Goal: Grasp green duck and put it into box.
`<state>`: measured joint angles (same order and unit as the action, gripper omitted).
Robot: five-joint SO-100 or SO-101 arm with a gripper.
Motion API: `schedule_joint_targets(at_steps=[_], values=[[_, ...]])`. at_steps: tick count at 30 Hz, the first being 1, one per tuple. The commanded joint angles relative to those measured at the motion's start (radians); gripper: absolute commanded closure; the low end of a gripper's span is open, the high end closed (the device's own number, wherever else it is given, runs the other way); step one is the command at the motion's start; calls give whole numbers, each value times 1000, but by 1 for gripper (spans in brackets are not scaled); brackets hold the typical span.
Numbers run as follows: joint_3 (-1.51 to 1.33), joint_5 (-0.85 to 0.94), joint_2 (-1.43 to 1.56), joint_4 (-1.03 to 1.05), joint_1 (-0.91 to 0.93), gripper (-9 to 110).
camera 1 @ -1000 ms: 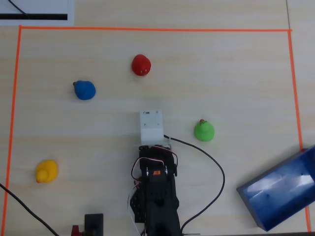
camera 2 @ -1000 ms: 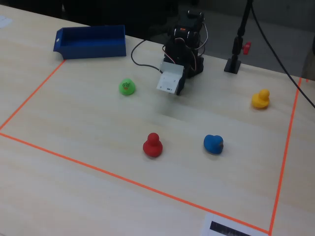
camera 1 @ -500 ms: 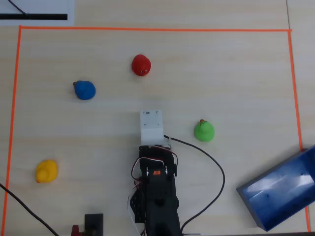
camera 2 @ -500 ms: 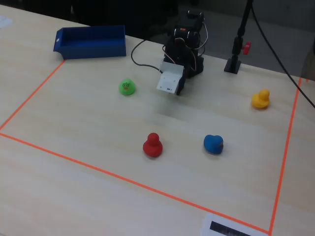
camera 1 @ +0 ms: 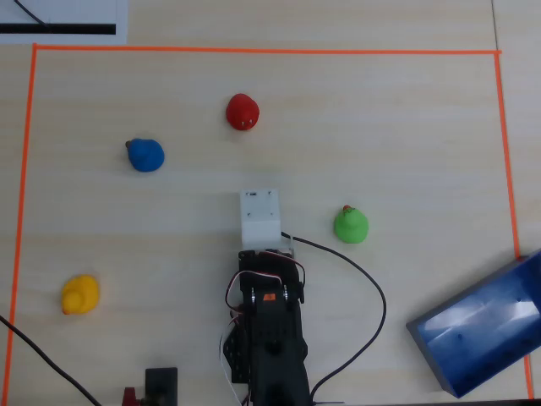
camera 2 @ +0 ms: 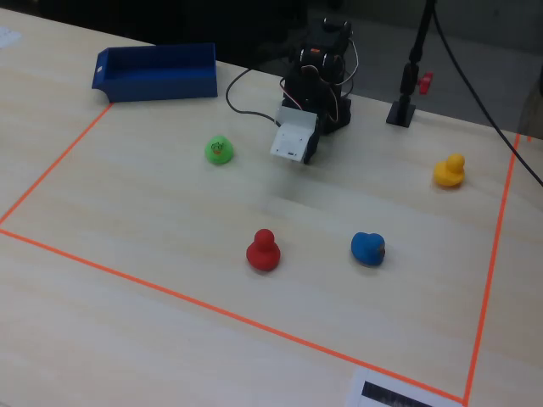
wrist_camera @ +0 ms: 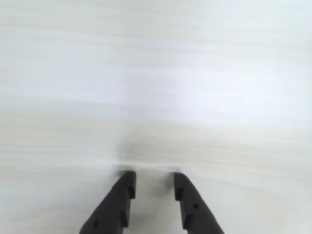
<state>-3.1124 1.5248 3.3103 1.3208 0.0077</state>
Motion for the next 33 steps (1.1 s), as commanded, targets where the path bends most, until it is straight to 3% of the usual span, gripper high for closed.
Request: schedule_joint_targets(at_steps=[1, 25, 33], values=[[2, -3, 2, 14, -8, 94], [2, -3, 2, 14, -8, 94], [2, 2, 2, 9, -17, 100]])
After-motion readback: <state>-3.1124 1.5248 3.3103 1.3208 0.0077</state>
